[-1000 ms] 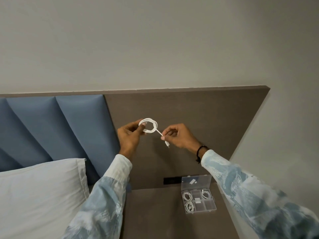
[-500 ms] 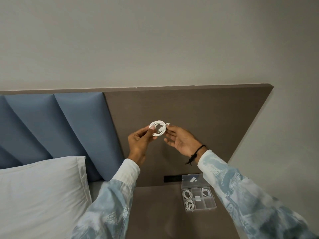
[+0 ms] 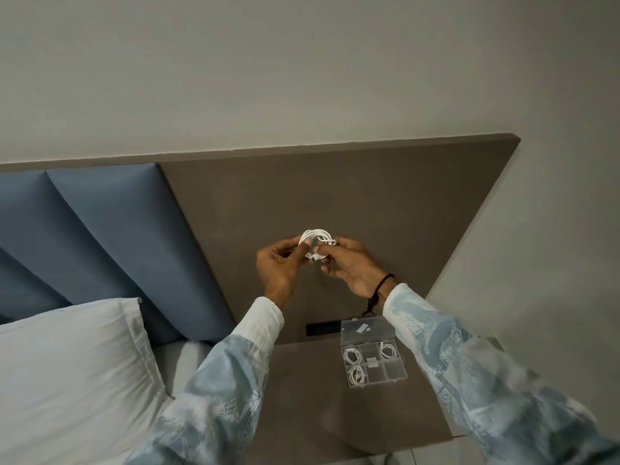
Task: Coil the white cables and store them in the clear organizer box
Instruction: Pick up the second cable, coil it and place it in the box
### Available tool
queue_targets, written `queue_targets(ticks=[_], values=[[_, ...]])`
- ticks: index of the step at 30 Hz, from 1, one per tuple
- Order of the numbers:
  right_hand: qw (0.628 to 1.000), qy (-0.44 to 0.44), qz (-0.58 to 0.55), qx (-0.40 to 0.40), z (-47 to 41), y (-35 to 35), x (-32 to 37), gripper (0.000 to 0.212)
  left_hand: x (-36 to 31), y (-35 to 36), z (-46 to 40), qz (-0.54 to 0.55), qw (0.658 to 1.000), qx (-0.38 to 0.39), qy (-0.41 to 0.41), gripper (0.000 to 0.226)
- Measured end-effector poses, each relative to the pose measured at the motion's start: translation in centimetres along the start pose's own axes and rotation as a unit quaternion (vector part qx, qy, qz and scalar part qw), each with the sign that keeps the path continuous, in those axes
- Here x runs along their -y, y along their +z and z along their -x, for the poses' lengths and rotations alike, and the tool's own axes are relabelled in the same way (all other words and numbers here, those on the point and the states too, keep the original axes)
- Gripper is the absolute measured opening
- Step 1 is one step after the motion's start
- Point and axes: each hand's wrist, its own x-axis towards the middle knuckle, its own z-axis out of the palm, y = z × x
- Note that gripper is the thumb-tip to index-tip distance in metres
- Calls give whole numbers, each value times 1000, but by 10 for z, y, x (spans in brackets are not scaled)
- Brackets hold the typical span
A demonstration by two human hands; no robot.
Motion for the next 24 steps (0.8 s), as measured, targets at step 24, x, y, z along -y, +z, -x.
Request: queue_targets(ticks=[24], values=[[958, 230, -33, -171, -140, -323, -337, 15, 408, 146, 76, 2, 890, 94, -447, 19]])
